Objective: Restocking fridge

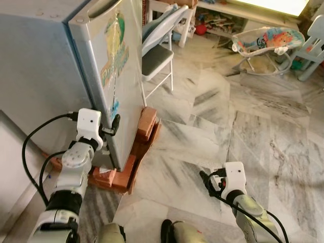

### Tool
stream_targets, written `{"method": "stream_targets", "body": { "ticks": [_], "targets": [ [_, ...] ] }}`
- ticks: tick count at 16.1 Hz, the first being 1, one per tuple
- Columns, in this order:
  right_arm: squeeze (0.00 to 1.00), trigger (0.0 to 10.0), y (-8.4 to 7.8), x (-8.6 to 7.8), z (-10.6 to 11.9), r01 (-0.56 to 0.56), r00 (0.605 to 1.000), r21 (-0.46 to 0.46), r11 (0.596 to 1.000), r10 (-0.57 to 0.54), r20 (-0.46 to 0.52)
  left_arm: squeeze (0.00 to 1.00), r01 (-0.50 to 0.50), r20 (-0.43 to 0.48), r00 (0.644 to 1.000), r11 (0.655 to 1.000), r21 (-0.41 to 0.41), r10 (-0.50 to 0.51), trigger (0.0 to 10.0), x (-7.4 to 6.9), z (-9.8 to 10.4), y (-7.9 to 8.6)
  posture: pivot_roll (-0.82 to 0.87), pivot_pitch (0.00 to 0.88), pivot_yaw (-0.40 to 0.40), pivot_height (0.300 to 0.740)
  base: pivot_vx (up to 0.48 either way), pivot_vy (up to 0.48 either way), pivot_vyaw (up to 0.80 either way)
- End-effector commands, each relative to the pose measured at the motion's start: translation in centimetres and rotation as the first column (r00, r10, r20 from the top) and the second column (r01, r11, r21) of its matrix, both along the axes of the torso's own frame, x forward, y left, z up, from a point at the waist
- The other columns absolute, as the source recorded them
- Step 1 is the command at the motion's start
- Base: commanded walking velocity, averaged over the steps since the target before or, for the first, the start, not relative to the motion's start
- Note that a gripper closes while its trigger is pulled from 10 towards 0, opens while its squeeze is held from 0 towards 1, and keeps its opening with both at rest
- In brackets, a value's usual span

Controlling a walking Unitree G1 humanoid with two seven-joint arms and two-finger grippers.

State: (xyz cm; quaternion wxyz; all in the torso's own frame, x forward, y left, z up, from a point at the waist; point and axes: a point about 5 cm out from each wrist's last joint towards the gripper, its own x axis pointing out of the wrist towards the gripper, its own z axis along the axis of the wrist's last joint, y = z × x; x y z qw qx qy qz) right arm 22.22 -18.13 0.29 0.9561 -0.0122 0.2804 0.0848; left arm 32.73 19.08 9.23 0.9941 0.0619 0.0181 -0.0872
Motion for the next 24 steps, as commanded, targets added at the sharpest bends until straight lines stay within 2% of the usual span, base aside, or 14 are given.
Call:
{"method": "stream_targets", "body": {
  "ticks": [1, 5, 7, 8, 9, 11, 12, 13, 15, 16, 18, 19, 21, 24],
  "targets": [
    [0.0, 10.0, -0.5, -1.0, -0.6, -0.058, 0.997, -0.042, 0.997, 0.056, -0.062, 0.0, 0.014, 0.076, 0.997, 1.0, -0.014, -0.013, 10.0, 1.2, 2.1, -0.7, 0.06, 0.108, -0.095, 0.74, 0.0, 0.0, 0.0],
    [0.0, 10.0, -1.6, -2.6, -1.6, -0.102, 0.984, -0.052, 0.993, 0.093, -0.152, 0.0, 0.161, 0.148, 0.977, 0.986, -0.033, -0.155, 10.0, 2.2, 4.3, -4.6, 0.06, 0.108, -0.094, 0.74, 0.0, 0.0, 0.0],
    [0.0, 10.0, -1.3, -2.1, -1.5, -0.123, 0.982, -0.058, 0.991, 0.113, -0.149, 0.0, 0.357, 0.186, 0.921, 0.933, -0.045, -0.343, 10.0, 2.6, 5.8, -10.7, 0.06, 0.106, -0.095, 0.74, 0.0, 0.0, 0.0],
    [0.0, 10.0, -1.0, -1.8, -1.4, -0.141, 0.981, -0.065, 0.988, 0.13, -0.142, 0.0, 0.547, 0.208, 0.823, 0.837, -0.036, -0.529, 10.0, 1.3, 6.7, -15.9, 0.06, 0.103, -0.092, 0.74, 0.0, 0.0, 0.0],
    [0.0, 10.0, -1.0, -1.8, -1.4, -0.141, 0.981, -0.065, 0.988, 0.13, -0.142, 0.0, 0.547, 0.208, 0.823, 0.837, -0.036, -0.529, 10.0, 1.3, 6.7, -15.9, 0.06, 0.103, -0.092, 0.74, 0.0, 0.0, 0.0],
    [0.0, 10.0, -0.8, -1.7, -1.4, -0.153, 0.979, -0.072, 0.986, 0.142, -0.144, 0.0, 0.846, 0.3, 0.524, 0.526, -0.079, -0.797, 10.0, -3.8, 10.2, -25.3, 0.04, 0.094, -0.081, 0.74, 0.0, 0.0, 0.0],
    [0.0, 10.0, -0.8, -1.8, -1.4, -0.154, 0.979, -0.073, 0.985, 0.142, -0.145, 0.0, 0.884, 0.318, 0.46, 0.462, -0.073, -0.829, 10.0, -4.8, 11.0, -26.7, 0.04, 0.094, -0.081, 0.74, 0.0, 0.0, 0.0],
    [0.0, 10.0, -0.7, -1.9, -1.4, -0.157, 0.979, -0.077, 0.985, 0.145, -0.142, 0.0, 0.88, 0.321, 0.471, 0.462, -0.109, -0.822, 10.0, -4.2, 11.6, -27.0, 0.03, 0.095, -0.076, 0.74, 0.0, 0.0, 0.0],
    [0.0, 10.0, -0.7, -2.1, -1.4, -0.158, 0.979, -0.072, 0.985, 0.147, -0.14, 0.0, 0.747, 0.272, 0.658, 0.655, -0.118, -0.702, 10.0, -0.1, 10.5, -23.3, 0.03, 0.1, -0.074, 0.74, 0.0, 0.0, 0.0],
    [0.0, 10.0, -0.6, -2.0, -1.3, -0.165, 0.98, -0.061, 0.984, 0.156, -0.127, 0.0, 0.63, 0.243, 0.767, 0.769, -0.107, -0.595, 10.0, 2.2, 9.8, -19.6, 0.05, 0.101, -0.074, 0.74, 0.0, 0.0, 0.0],
    [0.0, 10.0, -0.3, -1.8, -1.1, -0.178, 0.98, -0.062, 0.982, 0.172, -0.095, 0.0, 0.561, 0.225, 0.817, 0.822, -0.095, -0.531, 10.0, 3.2, 9.2, -16.9, 0.06, 0.103, -0.073, 0.74, 0.0, 0.0, 0.0],
    [0.0, 10.0, 0.2, -0.4, 0.2, -0.151, 0.987, -0.09, 0.984, 0.155, 0.037, 0.0, 0.458, 0.187, 0.879, 0.885, -0.084, -0.438, 10.0, 3.6, 7.9, -13.5, 0.07, 0.105, -0.074, 0.74, 0.0, 0.0, 0.0],
    [0.0, 10.0, 1.4, 2.1, 3.7, -0.109, 0.951, -0.023, 0.994, 0.111, 0.288, 0.0, 0.281, 0.105, 0.958, 0.95, -0.135, -0.269, 10.0, 2.1, 4.2, -8.5, 0.08, 0.113, -0.076, 0.74, 0.0, 0.0, 0.0],
    [0.0, 10.0, 0.8, 3.3, 5.6, -0.029, 0.938, 0.141, 0.99, -0.022, 0.345, 0.0, 0.103, 0.011, 0.995, 0.991, -0.091, -0.102, 10.0, -2.8, -0.7, -3.0, 0.12, 0.135, -0.084, 0.74, 0.0, -0.082, 0.0]
  ]
}}
